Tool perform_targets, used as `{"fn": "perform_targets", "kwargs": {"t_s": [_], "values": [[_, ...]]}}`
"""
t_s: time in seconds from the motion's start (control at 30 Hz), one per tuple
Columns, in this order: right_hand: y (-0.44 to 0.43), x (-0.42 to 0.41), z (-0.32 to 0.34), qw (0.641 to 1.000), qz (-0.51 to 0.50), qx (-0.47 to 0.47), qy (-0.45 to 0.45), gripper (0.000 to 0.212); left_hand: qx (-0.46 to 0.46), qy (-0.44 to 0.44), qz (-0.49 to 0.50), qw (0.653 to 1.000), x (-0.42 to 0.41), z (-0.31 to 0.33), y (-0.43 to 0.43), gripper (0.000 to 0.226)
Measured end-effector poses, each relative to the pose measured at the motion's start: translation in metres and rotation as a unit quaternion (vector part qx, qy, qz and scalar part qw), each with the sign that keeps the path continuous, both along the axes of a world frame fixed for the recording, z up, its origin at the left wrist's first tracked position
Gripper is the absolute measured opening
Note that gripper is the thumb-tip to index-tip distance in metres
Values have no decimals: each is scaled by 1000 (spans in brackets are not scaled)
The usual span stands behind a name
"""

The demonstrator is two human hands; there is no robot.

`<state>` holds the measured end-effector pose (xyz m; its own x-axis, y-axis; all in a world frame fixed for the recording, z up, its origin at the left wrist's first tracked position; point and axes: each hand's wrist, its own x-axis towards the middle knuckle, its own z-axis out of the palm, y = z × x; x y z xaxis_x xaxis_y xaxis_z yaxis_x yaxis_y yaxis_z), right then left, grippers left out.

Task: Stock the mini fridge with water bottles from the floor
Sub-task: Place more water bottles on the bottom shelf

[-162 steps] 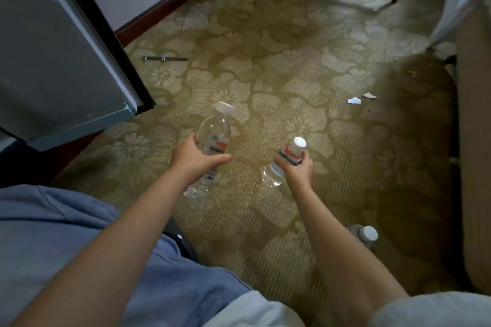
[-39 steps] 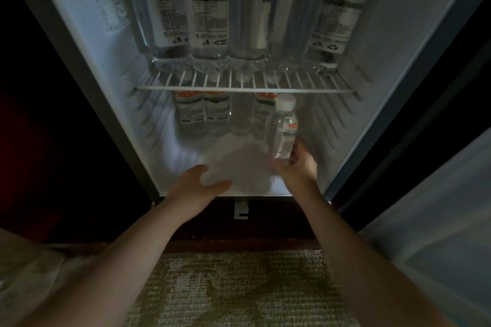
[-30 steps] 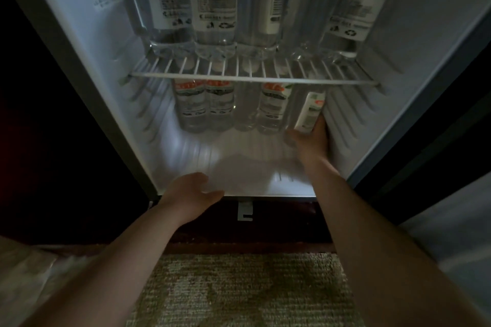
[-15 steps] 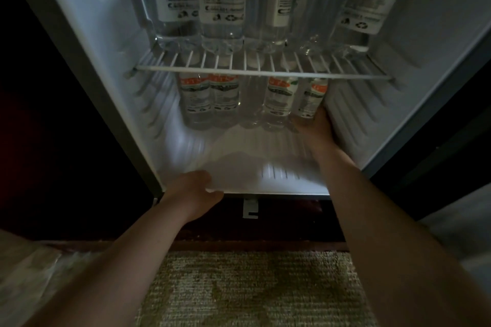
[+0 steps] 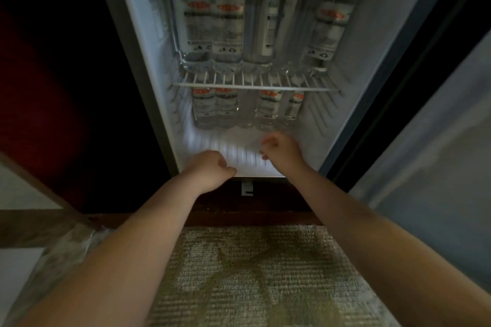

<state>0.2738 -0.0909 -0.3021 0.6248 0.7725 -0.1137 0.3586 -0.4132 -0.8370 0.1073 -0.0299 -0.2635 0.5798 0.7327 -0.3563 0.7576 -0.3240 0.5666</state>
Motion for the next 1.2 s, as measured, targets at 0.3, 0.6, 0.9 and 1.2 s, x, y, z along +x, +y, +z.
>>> {"fn": "perform_targets", "kwargs": {"t_s": [0.3,0.6,0.9,1.2], "values": [[-114,-40,115,997,41,-48,32,6,40,-26,-59,997,-34,102,-80,22],[-275,-71,192,990,-92,63,85,6,49,-105,-88,989,-59,173,-196,24],[-458,-101,195,965,-239,107,9,8,65,-97,-203,972,-42,186,-357,23],[-642,-135,137,908,-407,68,67,7,37,-49,-380,923,-13,149,-532,23]]}}
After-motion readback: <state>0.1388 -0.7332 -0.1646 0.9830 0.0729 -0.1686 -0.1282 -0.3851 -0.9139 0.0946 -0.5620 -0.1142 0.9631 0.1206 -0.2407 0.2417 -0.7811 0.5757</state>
